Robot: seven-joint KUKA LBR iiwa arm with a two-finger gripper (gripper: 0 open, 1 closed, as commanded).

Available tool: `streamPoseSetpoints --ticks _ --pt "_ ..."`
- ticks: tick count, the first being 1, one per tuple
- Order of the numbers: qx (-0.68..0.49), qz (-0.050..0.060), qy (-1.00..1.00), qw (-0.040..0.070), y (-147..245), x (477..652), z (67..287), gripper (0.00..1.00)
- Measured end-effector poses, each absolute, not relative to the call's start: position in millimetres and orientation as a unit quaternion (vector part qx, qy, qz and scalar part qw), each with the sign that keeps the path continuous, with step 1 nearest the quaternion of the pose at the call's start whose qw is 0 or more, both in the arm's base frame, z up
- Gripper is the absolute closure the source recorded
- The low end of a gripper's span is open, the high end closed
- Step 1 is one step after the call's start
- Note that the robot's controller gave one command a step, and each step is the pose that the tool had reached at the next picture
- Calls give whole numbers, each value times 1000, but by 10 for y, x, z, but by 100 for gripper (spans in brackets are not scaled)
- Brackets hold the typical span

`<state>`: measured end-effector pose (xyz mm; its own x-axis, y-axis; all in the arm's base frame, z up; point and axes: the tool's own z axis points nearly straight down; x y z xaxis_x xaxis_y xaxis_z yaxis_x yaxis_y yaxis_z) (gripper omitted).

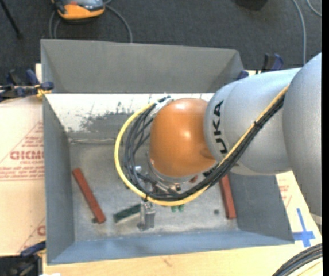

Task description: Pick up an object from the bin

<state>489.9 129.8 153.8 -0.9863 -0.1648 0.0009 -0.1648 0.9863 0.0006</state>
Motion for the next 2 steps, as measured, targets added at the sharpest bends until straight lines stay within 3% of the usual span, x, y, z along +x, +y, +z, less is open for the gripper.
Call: streamPoseSetpoints --ticks 1,2 --pt "93 0 -996 -1 1178 5011 1252 0" --pt "144 -1 -990 -6 1208 4810 717 0"
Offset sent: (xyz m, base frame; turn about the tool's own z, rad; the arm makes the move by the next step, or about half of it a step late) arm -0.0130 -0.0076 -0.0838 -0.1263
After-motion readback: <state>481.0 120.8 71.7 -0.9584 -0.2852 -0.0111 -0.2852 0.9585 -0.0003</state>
